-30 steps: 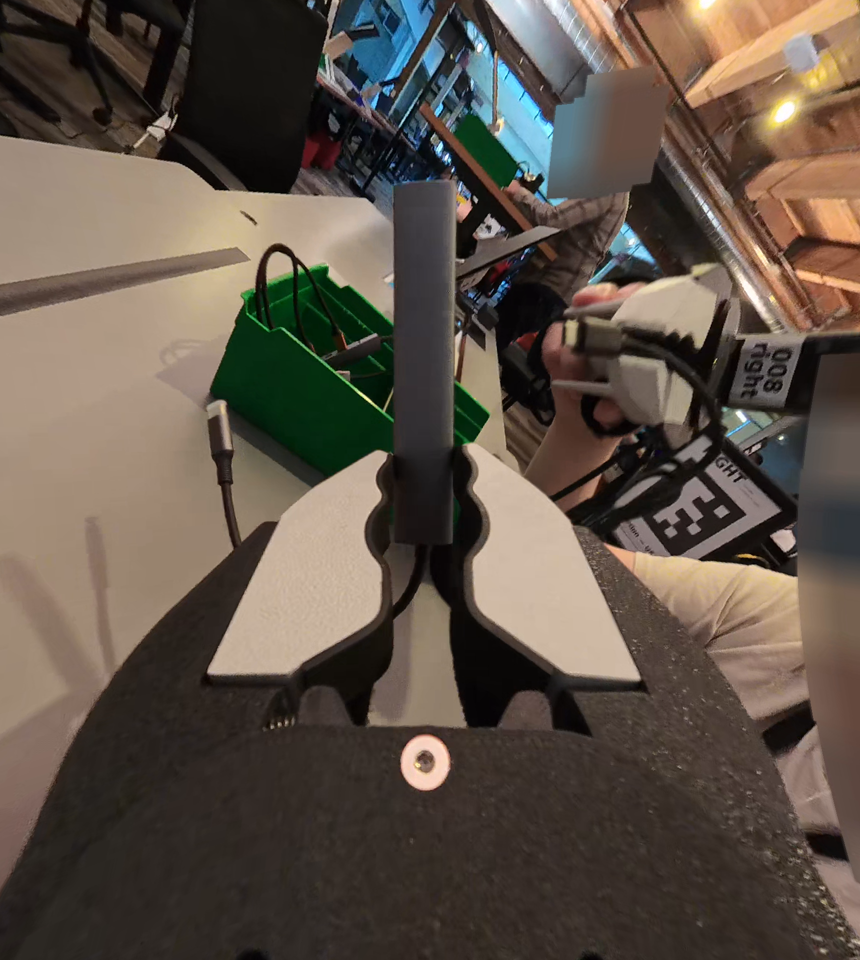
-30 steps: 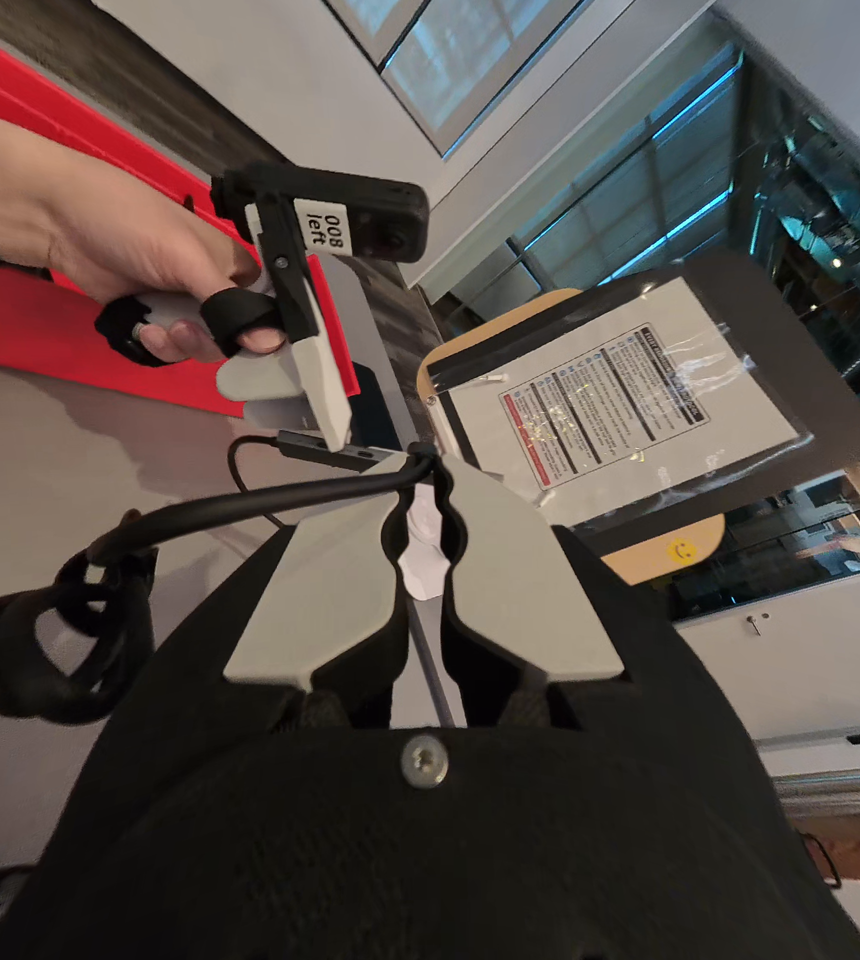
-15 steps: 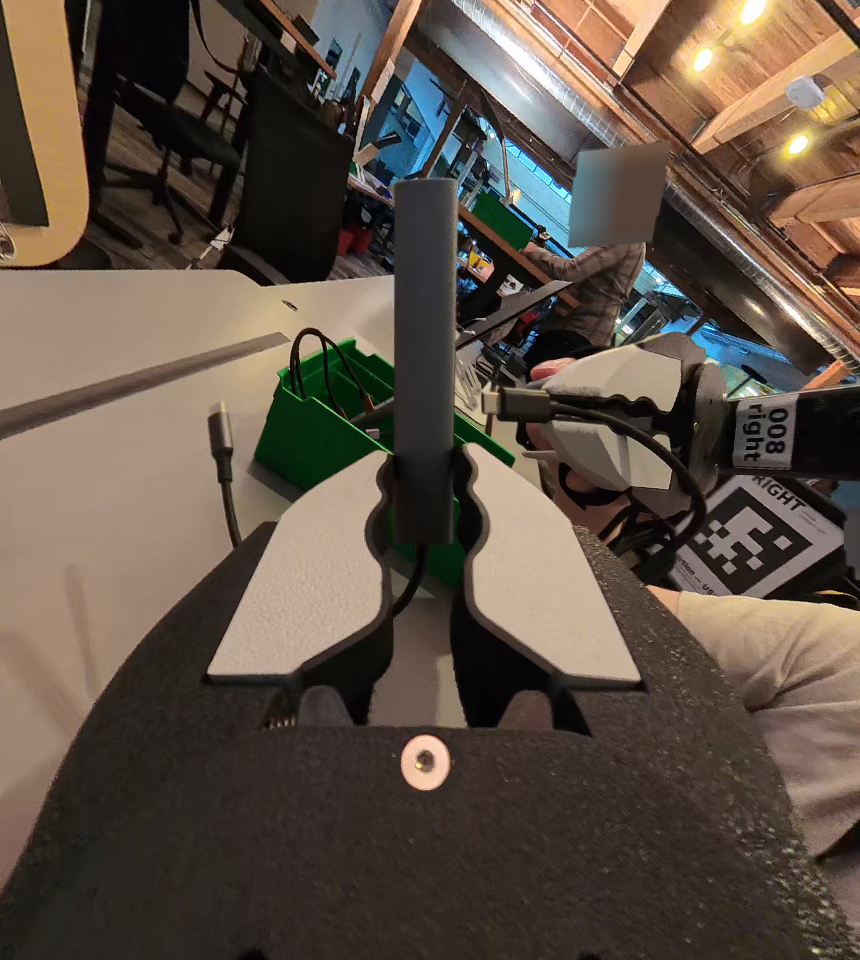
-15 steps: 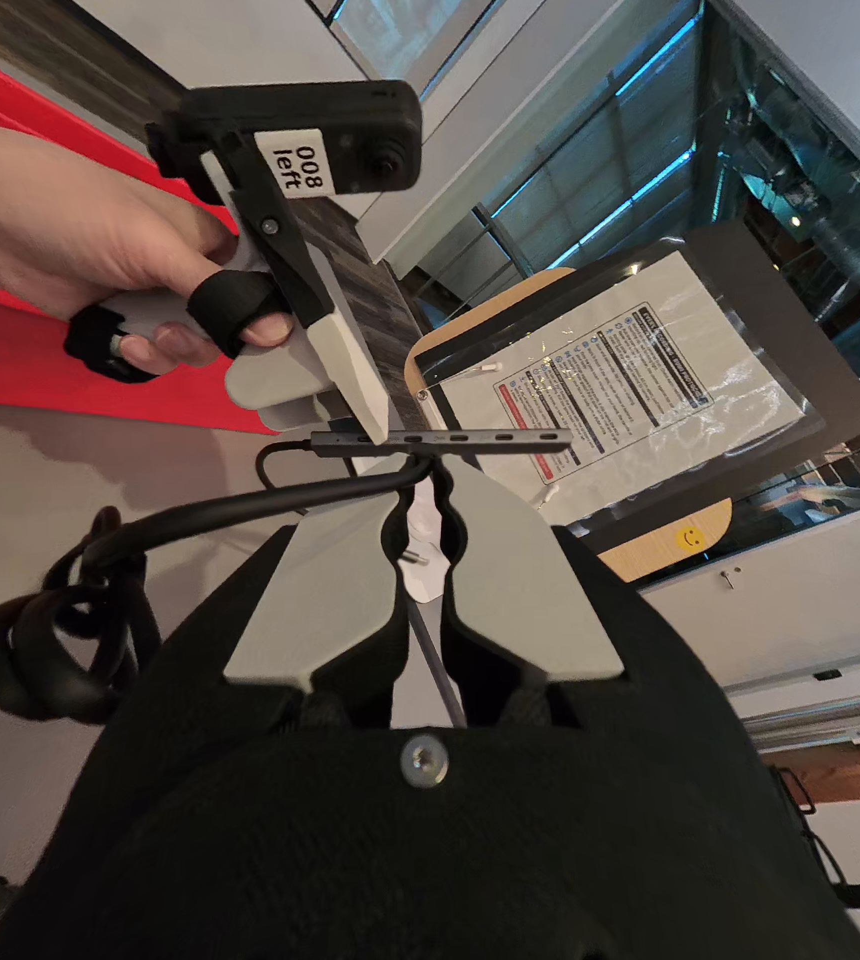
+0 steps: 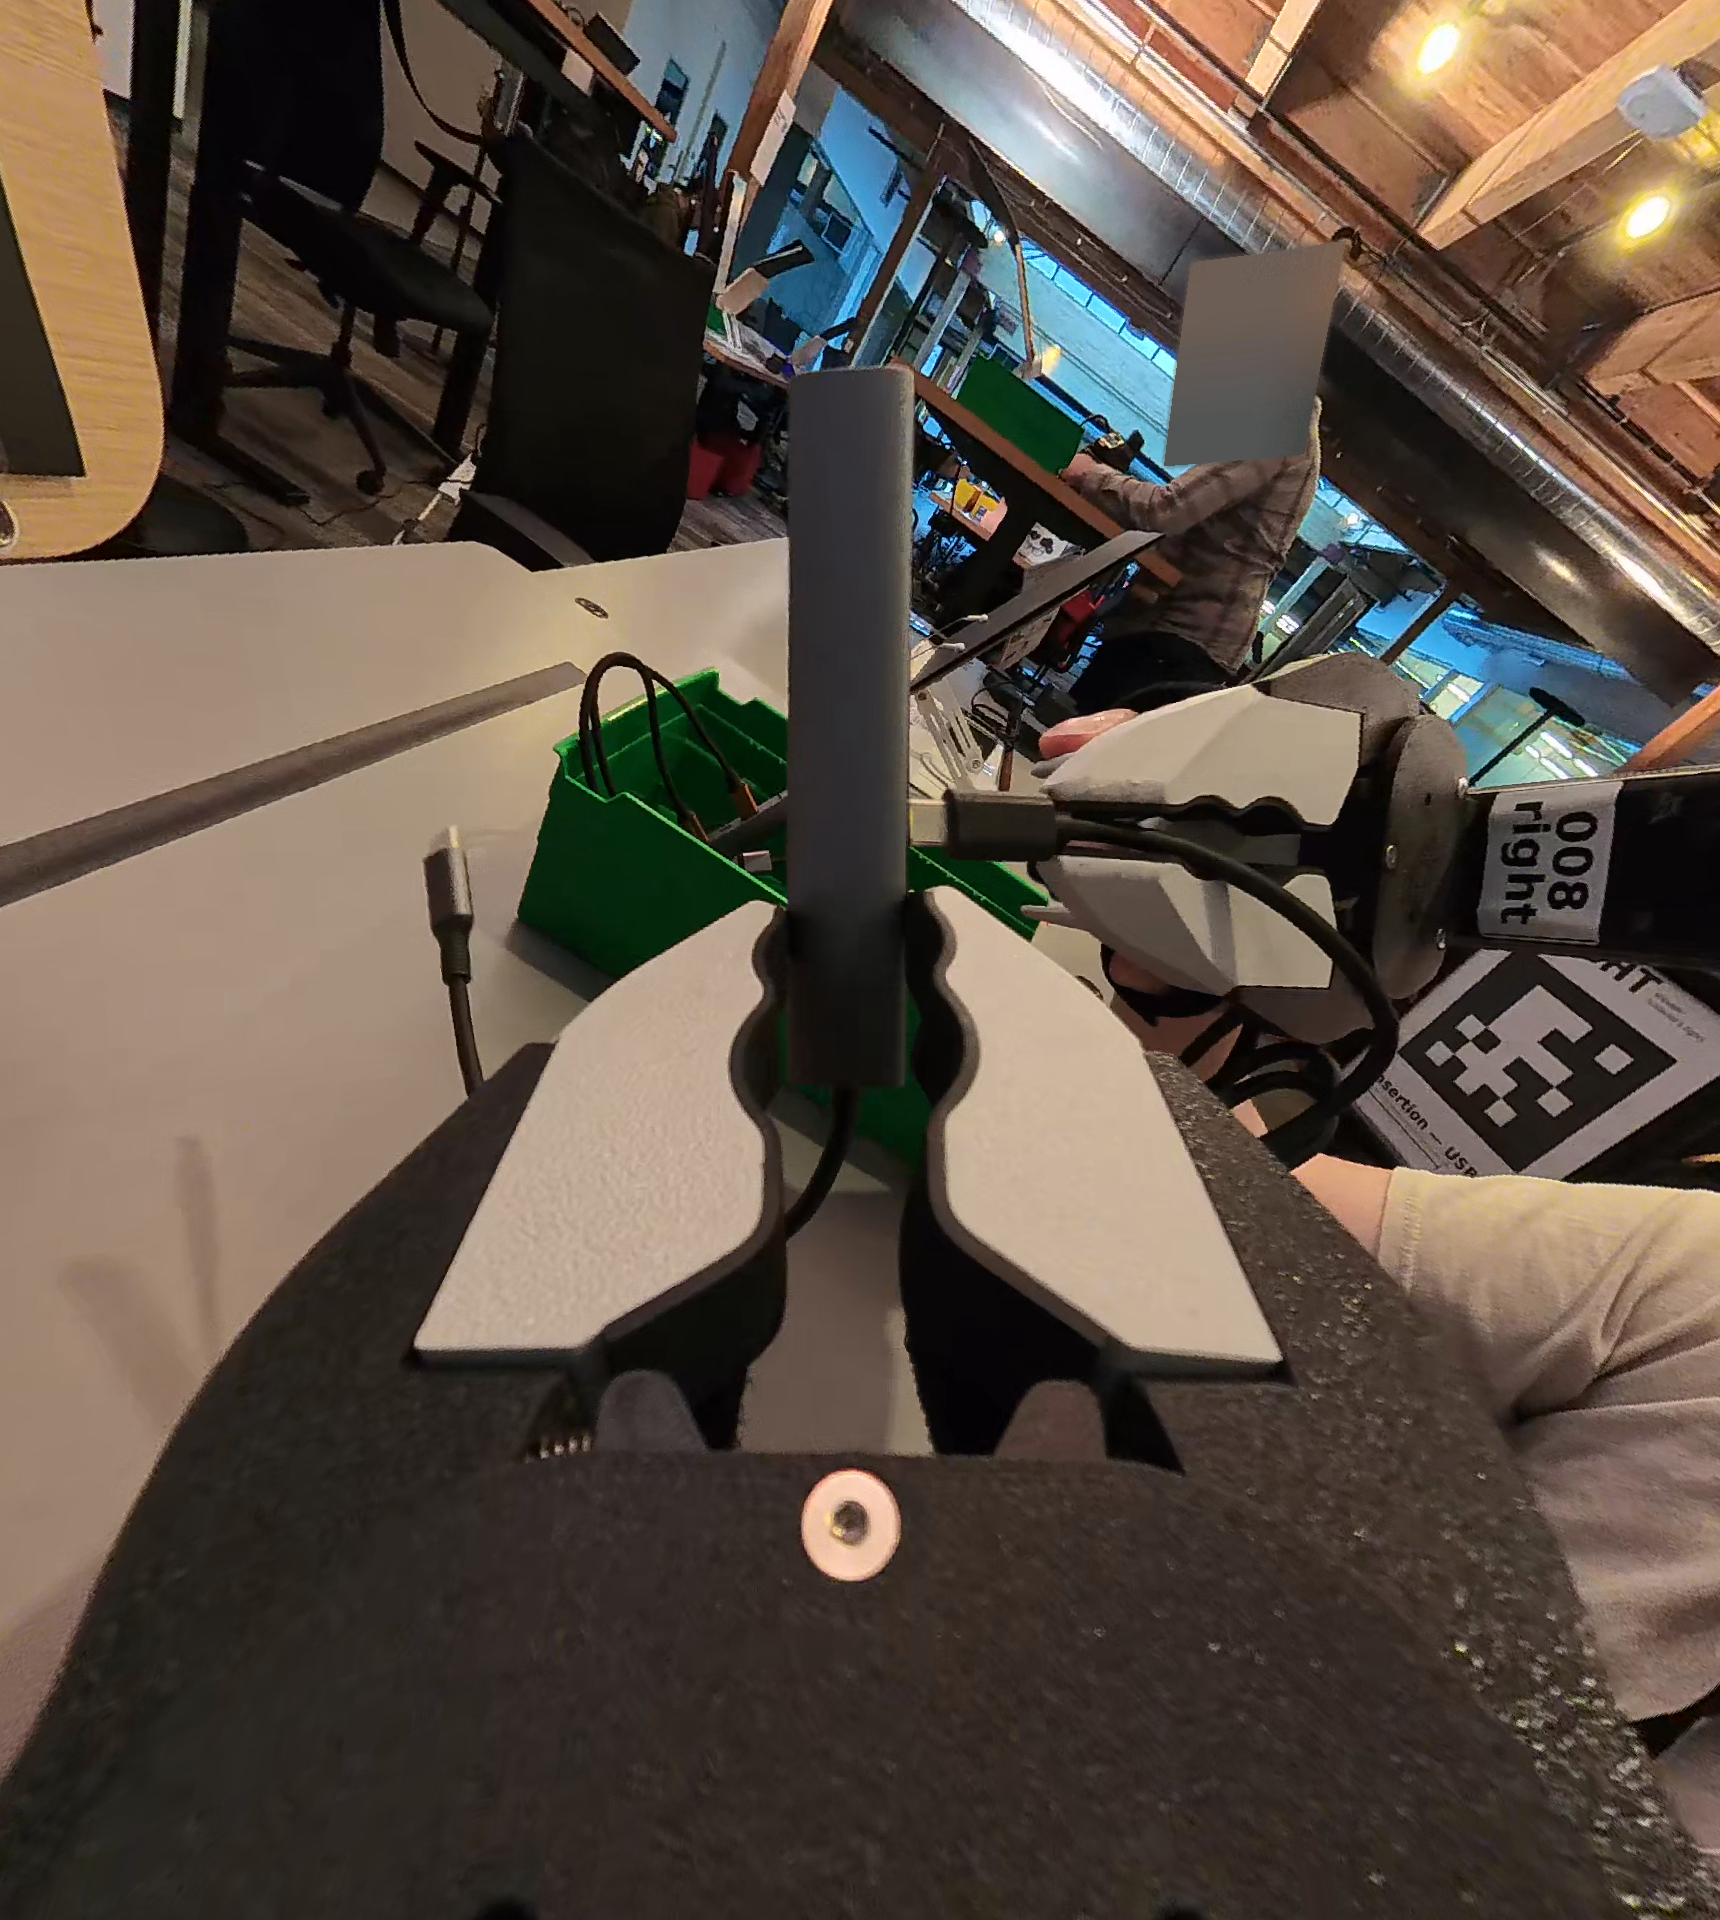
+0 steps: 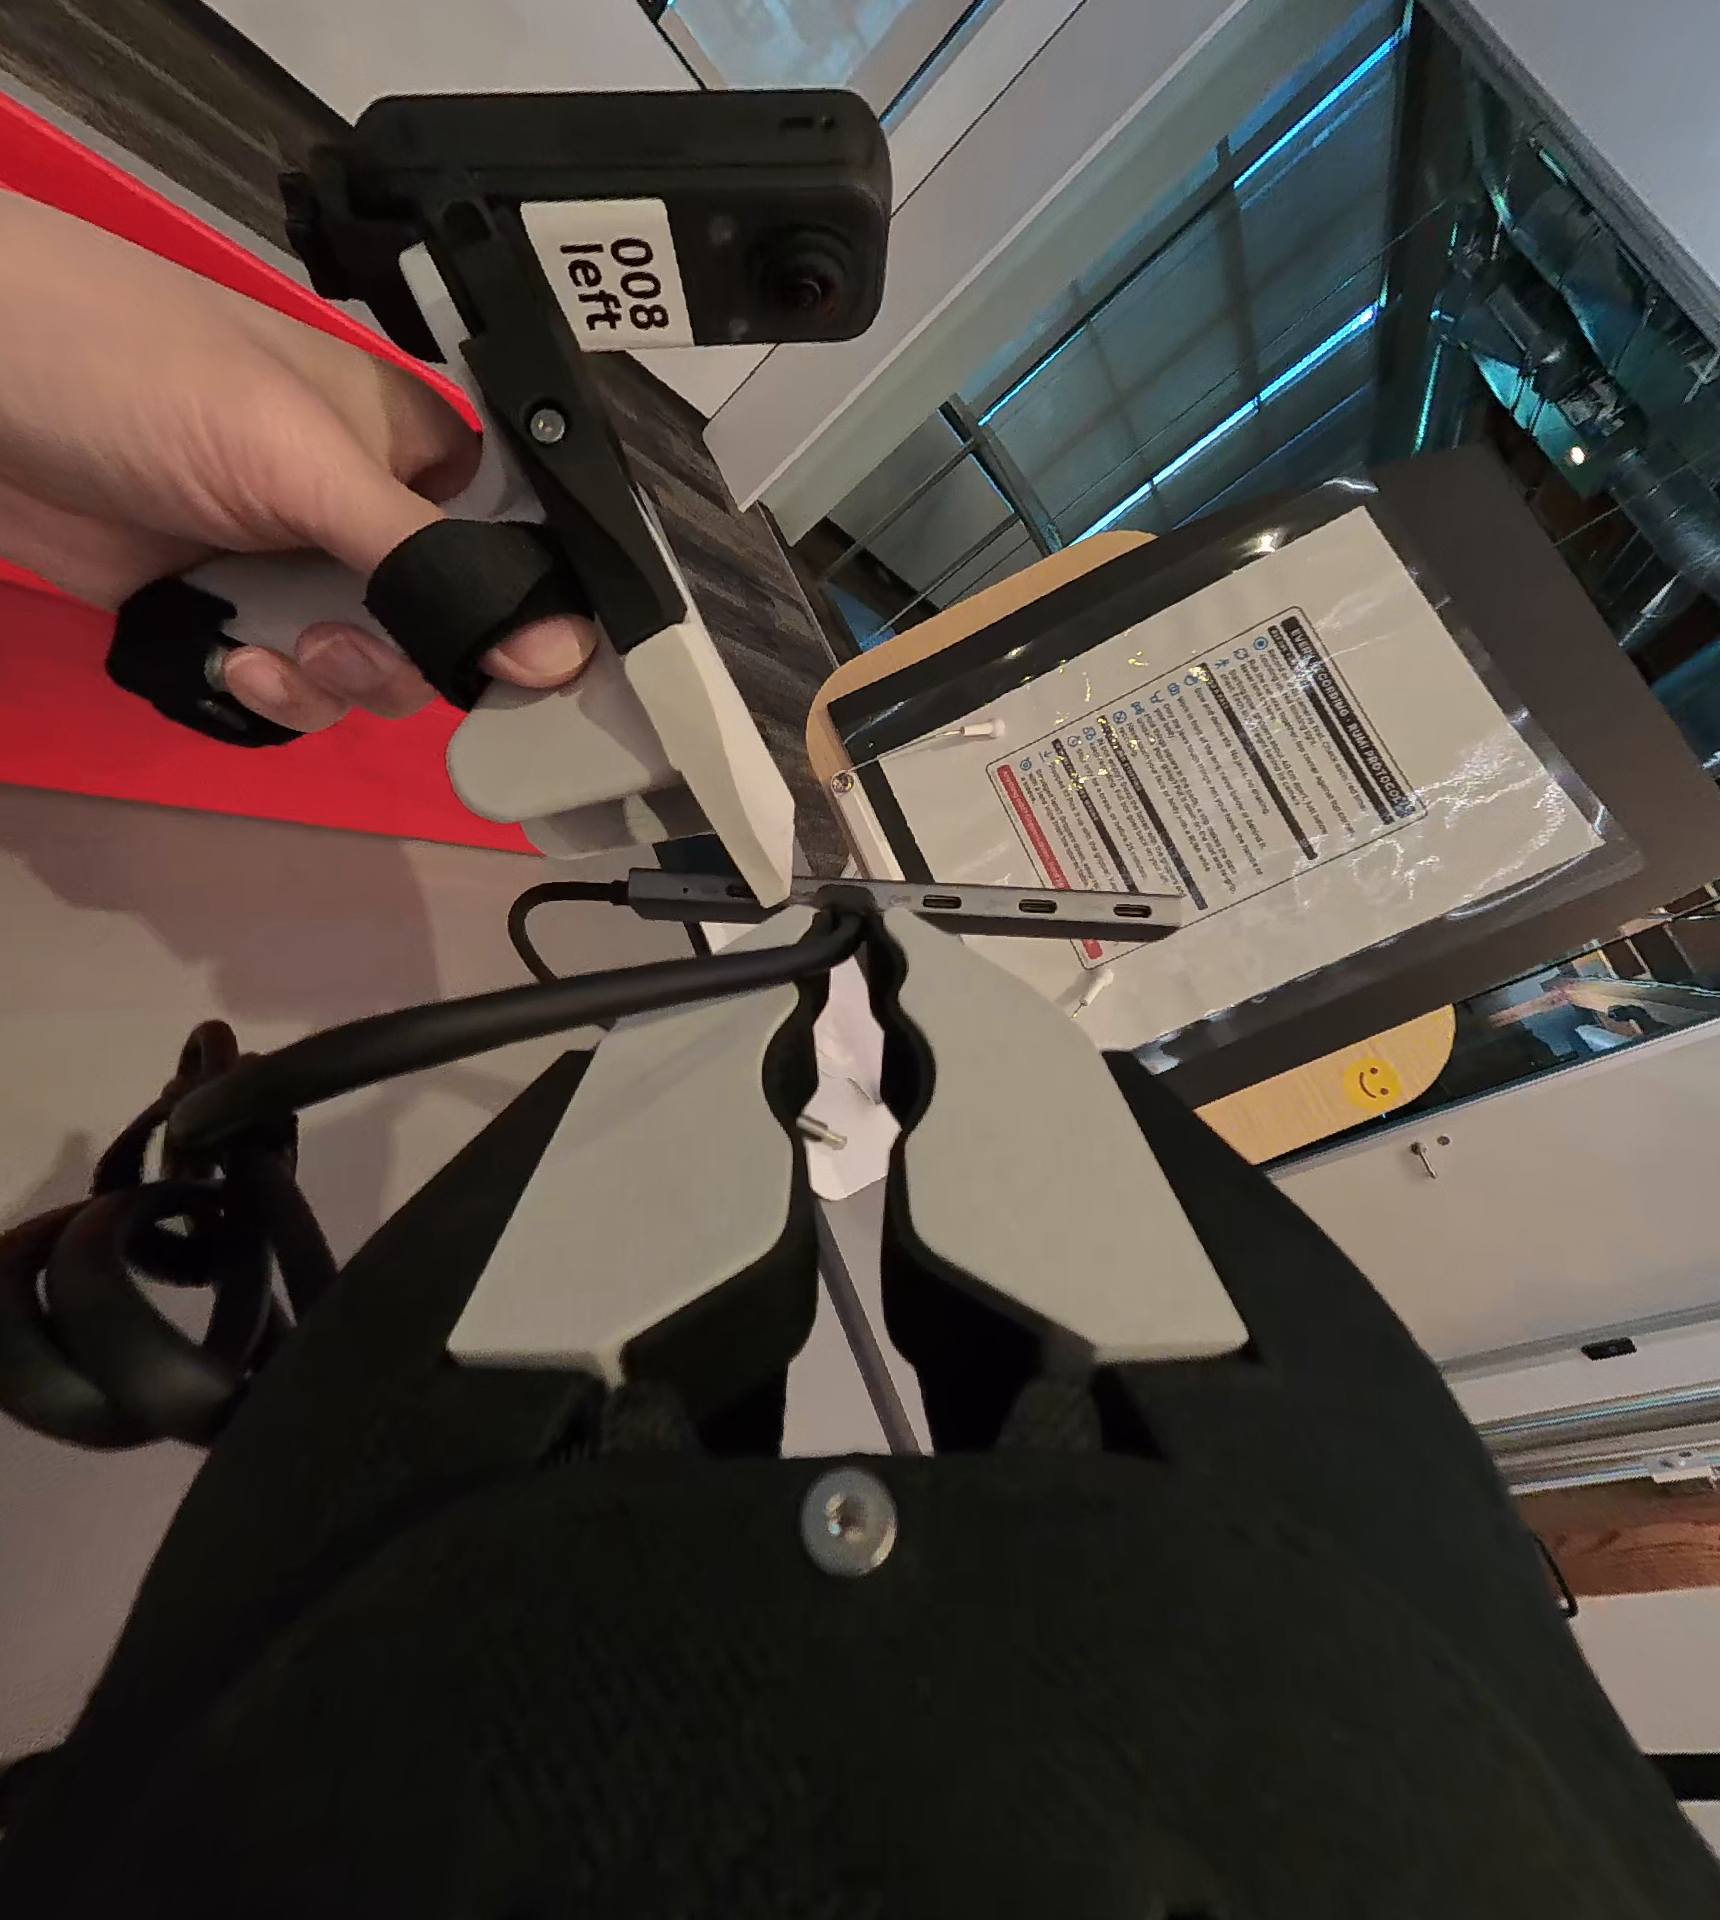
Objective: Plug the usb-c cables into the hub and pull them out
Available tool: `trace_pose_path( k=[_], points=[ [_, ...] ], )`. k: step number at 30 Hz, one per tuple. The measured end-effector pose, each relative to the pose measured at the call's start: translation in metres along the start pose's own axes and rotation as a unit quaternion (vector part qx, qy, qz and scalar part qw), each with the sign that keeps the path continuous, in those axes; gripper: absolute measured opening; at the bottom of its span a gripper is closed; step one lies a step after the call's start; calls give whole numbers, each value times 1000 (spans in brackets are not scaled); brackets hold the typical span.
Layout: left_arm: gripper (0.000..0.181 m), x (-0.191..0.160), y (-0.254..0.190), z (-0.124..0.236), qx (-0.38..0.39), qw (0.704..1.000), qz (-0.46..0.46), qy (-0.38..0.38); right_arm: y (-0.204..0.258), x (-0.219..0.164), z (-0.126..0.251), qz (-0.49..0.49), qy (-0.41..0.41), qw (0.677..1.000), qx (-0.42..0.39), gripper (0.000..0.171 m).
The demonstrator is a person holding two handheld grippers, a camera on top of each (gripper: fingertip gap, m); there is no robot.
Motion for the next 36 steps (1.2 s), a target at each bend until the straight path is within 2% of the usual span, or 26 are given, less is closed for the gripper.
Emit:
trace_pose_path(
  k=[1, 10, 13, 17, 22, 29, 36],
  points=[
    [21, 0, 0, 0, -1, 1000, 1, -1, 0, 0, 0, 1, 2, 1000, 0, 7],
    [21, -4, 0, -4, 27, 999, -31, 15, 2, -5, 2, 17, 27, 999, 13, 7],
    [21, -2, -4, -6, 29, 997, -66, 10, 0, -3, 6, 33, 19, 999, 14, 7],
    [20, 6, -21, -7, 30, 986, -162, -22, -6, 9, 18, 66, -19, 998, -4, 7],
    [21, 14, -53, -6, 33, 958, -280, -59, -6, 33, 39, 190, -56, 979, -52, 7],
    [21, 11, -67, -6, -12, 959, -278, -56, 0, 42, 51, 270, -79, 958, -59, 7],
    [29, 4, -70, -10, -53, 962, -260, -57, 0, 40, 53, 273, -89, 957, -52, 7]
  ],
)
Point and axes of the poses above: each gripper's, where its closed fingertips meet, z back along the fingers, x out of its top, y = z × x across the jaws, the point moved 3 cm from there along z, back along the fingers, and after that the axes turned 3 degrees about -y, right-handed, at the moved point
